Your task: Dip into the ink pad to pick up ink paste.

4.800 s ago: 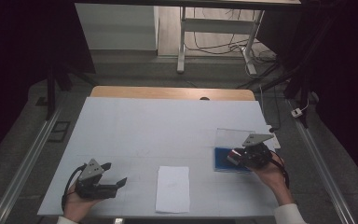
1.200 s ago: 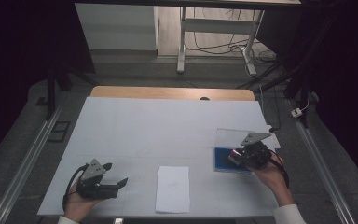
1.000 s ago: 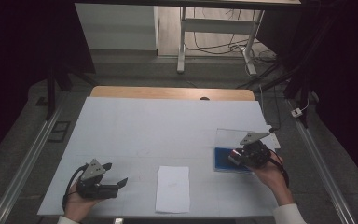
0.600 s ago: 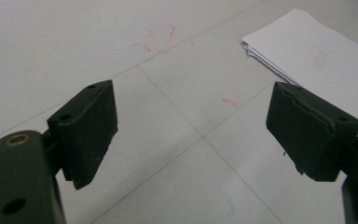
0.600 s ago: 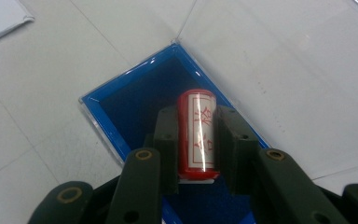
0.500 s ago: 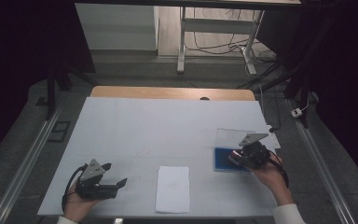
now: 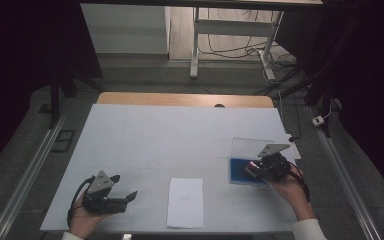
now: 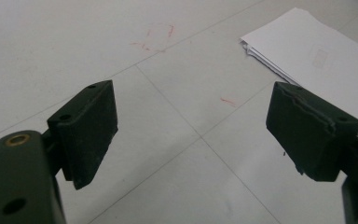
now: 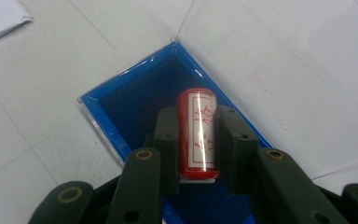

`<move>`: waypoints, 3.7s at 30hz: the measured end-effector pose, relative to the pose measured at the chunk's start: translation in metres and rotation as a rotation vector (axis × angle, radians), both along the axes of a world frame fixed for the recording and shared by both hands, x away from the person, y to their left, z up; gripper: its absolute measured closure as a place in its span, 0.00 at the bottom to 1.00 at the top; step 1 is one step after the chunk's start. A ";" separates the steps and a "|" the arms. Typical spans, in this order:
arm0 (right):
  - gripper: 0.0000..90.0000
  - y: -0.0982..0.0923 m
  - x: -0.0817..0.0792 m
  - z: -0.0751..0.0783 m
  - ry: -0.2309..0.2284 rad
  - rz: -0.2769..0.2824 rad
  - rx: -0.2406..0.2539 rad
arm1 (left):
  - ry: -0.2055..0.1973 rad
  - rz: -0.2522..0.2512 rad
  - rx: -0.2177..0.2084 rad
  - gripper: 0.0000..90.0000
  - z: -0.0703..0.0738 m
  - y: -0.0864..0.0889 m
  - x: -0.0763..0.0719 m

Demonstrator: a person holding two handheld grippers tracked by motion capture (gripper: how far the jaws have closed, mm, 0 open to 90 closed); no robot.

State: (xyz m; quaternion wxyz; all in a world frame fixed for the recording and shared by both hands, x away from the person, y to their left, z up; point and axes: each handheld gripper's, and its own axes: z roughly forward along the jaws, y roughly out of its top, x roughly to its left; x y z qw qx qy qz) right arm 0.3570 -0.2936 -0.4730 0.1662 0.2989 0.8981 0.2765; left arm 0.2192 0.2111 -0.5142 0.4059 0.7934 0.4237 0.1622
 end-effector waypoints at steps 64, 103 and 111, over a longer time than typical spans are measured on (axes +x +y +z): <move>0.78 -0.007 -0.010 0.034 -0.105 0.003 0.136 | 0.000 0.018 0.016 0.19 -0.002 0.004 0.000; 0.78 0.009 0.003 0.004 -0.023 -0.008 0.006 | 0.008 0.015 0.025 0.19 -0.004 0.004 0.001; 0.79 0.014 0.004 0.006 -0.013 -0.006 -0.032 | 0.010 0.016 0.025 0.19 -0.004 0.003 0.002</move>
